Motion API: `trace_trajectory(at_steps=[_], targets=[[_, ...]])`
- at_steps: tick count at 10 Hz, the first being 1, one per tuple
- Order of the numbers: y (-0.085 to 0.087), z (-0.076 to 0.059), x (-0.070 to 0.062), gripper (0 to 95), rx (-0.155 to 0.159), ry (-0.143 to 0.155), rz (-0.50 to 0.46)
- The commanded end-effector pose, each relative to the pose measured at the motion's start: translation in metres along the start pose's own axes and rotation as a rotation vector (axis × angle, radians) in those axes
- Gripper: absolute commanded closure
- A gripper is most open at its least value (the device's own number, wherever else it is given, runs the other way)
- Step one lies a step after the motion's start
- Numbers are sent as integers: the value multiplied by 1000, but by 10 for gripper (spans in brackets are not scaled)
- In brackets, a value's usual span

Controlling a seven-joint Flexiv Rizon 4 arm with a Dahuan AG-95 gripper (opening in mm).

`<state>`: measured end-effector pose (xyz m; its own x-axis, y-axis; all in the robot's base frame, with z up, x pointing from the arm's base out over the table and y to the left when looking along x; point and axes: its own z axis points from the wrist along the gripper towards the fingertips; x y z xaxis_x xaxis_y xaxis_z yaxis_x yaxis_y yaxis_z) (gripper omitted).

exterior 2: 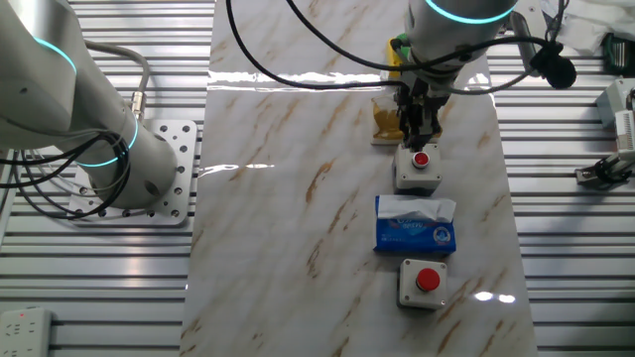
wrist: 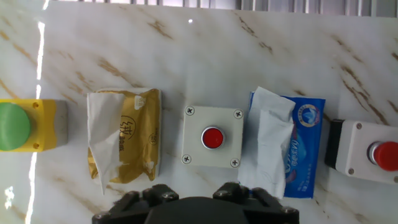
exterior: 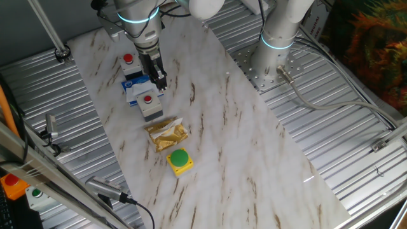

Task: Press three buttons from left to right in sequence

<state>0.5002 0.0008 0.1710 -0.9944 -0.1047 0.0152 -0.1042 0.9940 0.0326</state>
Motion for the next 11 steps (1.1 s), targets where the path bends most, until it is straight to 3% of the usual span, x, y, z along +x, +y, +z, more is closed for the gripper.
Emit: trace_trajectory(at_steps=[1, 11], targets=[[0, -1, 1, 950, 45, 8, -4], [-2, -2, 1, 950, 43, 10, -3]])
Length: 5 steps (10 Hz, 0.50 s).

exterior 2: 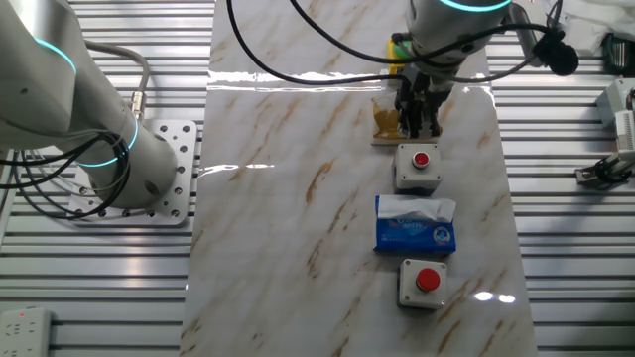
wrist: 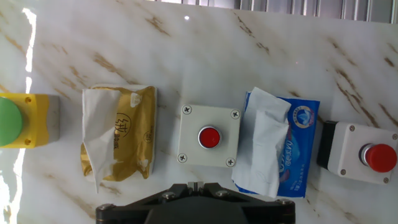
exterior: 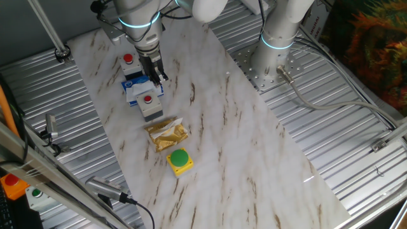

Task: Press three buttons from left to right in sequence

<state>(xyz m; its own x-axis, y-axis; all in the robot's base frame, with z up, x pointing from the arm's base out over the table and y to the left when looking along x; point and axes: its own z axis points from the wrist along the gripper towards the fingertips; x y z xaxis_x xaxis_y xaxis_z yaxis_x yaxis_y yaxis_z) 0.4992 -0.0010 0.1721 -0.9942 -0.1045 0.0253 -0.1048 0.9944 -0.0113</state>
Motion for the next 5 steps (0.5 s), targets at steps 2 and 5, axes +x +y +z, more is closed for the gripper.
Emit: trace_trajectory(at_steps=[2, 5], targets=[[0, -1, 0, 950, -1, 1, 1], [-11, -4, 4, 950, 3, 1, -12]])
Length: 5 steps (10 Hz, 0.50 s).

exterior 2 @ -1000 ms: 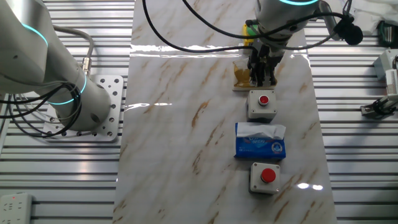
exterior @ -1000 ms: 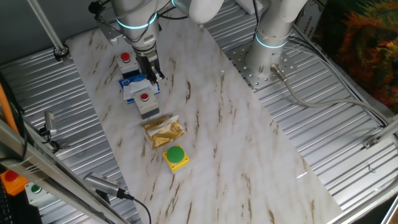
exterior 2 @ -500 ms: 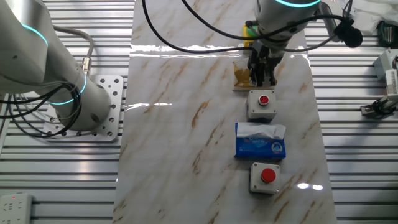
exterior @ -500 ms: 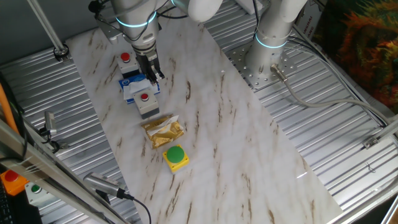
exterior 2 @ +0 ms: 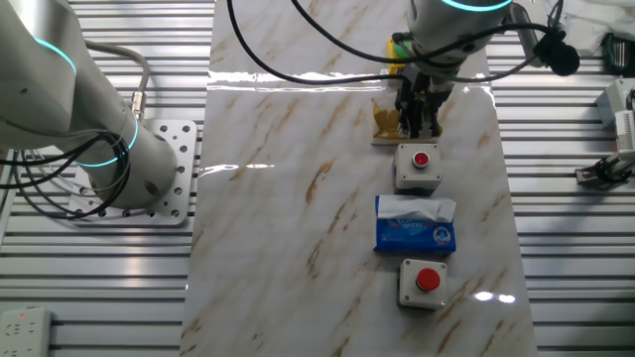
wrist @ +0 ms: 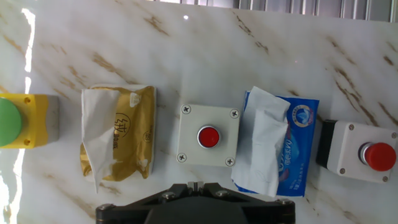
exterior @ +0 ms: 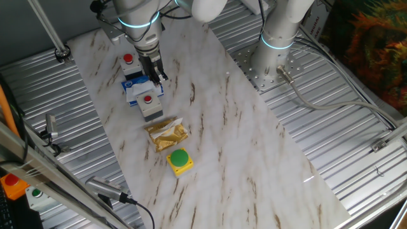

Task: Press three buttons from left to right in sequence

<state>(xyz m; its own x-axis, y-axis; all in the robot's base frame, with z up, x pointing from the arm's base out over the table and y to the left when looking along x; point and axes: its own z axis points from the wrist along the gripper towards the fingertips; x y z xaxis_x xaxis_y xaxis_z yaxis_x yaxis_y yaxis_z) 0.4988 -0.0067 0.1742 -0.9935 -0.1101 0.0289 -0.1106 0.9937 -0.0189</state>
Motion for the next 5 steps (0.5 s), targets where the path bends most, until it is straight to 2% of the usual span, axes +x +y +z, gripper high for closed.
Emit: trace_trajectory(at_steps=[1, 2, 4, 5], targets=[[-13, -3, 5, 950, -3, -3, -17], [-29, 0, 6, 950, -3, -5, -30], [-68, 15, 6, 950, -3, -13, -75], [-93, 18, 4, 950, -4, -14, -94]])
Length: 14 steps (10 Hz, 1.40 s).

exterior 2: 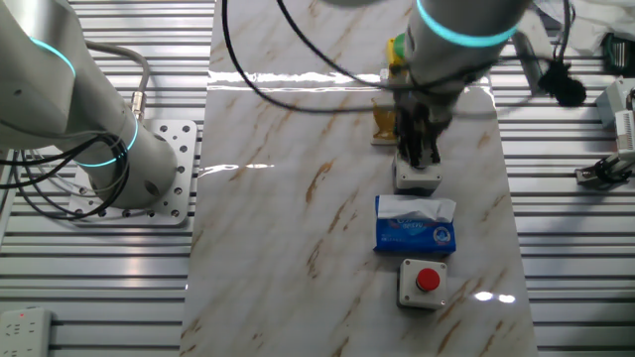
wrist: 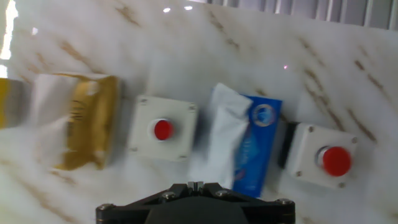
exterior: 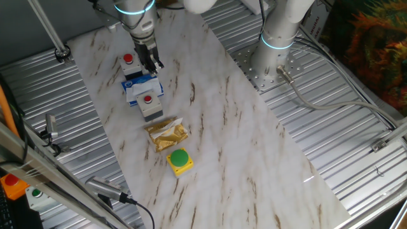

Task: Press three buttons from left to right in sequence

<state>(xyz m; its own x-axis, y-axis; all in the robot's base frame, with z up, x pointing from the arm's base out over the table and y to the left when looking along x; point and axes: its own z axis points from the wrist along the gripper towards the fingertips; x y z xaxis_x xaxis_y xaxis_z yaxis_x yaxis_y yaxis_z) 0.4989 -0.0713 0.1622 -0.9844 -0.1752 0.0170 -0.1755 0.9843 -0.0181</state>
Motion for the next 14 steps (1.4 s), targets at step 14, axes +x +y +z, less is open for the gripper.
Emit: trace_trajectory(at_steps=[14], targets=[[-135, 44, -10, 950, 1, -15, -132]])
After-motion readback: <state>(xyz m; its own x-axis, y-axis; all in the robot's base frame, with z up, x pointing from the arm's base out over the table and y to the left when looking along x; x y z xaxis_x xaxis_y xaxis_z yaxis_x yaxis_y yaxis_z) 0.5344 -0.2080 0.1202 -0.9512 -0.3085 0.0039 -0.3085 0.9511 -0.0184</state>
